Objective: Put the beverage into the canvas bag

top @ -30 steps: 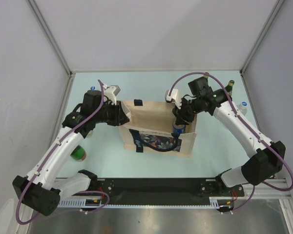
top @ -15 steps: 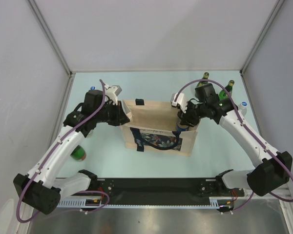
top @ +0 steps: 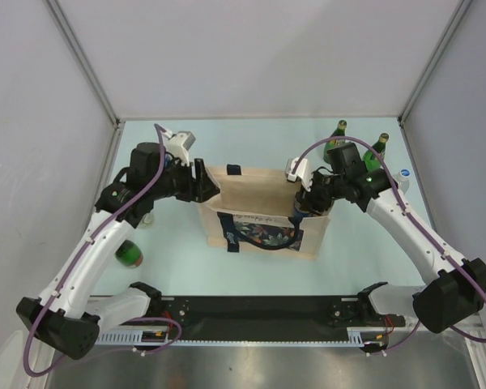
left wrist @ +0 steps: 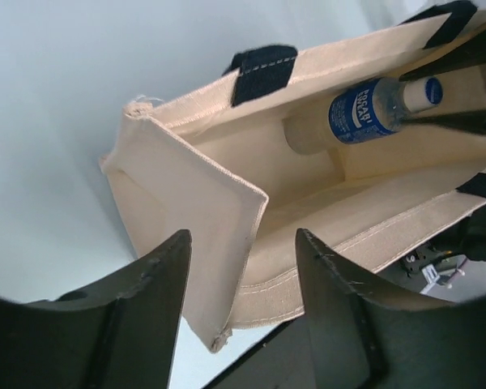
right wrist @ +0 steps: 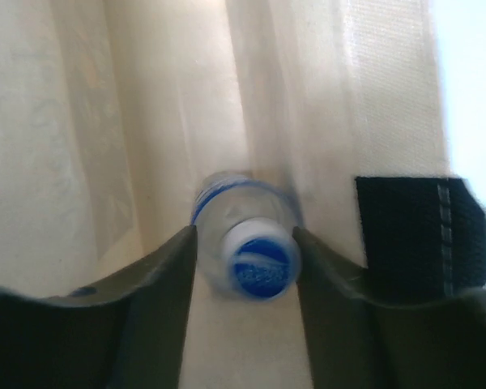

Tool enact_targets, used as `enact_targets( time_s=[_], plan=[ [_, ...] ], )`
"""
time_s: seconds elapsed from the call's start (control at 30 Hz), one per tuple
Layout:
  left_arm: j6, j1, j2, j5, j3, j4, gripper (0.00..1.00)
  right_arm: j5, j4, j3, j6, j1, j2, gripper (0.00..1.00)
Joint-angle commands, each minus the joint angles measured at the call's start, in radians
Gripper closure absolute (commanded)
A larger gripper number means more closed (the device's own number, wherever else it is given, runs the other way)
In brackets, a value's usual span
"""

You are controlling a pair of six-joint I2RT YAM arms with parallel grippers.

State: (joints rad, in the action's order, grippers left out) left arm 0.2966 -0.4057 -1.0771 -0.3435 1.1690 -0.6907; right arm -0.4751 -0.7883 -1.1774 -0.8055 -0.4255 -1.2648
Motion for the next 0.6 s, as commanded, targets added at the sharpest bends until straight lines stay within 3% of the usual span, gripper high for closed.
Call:
enact_targets(
  time_s=[0.0,0.07,0.33,0.57],
  plan=[
    [0.015,-0.002,0.061,0.098,0.077,0.036,0.33,0.027,-0.049,-0.007,-0.041,0.016,-0.004,0.39],
    [0.015,-0.001,0.074,0.136,0.081,0.036,0.26,0.006,-0.060,-0.024,-0.032,0.017,0.001,0.31],
    [0.018,-0.001,0.117,0.287,0.089,0.056,0.15,-0.077,-0.088,-0.120,0.012,0.019,0.013,0.30],
    [0.035,0.001,0.117,0.415,0.087,0.056,0.12,-0.213,-0.111,-0.220,0.063,0.019,0.025,0.30]
  ],
)
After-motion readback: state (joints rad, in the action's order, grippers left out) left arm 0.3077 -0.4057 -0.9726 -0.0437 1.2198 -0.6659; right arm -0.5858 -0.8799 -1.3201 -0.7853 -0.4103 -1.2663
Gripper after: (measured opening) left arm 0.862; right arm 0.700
